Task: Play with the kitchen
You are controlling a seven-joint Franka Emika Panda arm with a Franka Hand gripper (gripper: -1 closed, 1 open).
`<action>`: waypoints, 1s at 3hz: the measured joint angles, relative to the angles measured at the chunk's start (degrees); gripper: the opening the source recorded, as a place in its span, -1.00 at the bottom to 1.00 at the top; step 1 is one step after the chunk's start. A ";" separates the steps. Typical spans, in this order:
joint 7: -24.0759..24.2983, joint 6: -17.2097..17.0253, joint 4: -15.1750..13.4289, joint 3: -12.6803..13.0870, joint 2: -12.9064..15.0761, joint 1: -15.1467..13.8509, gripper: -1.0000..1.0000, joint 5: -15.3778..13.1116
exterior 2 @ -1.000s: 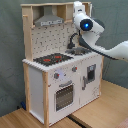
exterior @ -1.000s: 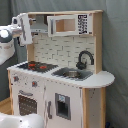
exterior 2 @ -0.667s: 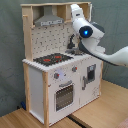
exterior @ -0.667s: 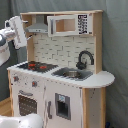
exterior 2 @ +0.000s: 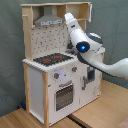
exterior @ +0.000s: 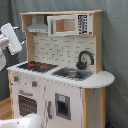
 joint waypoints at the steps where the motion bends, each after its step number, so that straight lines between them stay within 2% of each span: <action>1: -0.48 0.21 -1.83 3.05 -0.25 2.39 1.00 -3.89; 3: -0.33 0.20 -8.17 7.62 -0.31 9.86 1.00 -10.45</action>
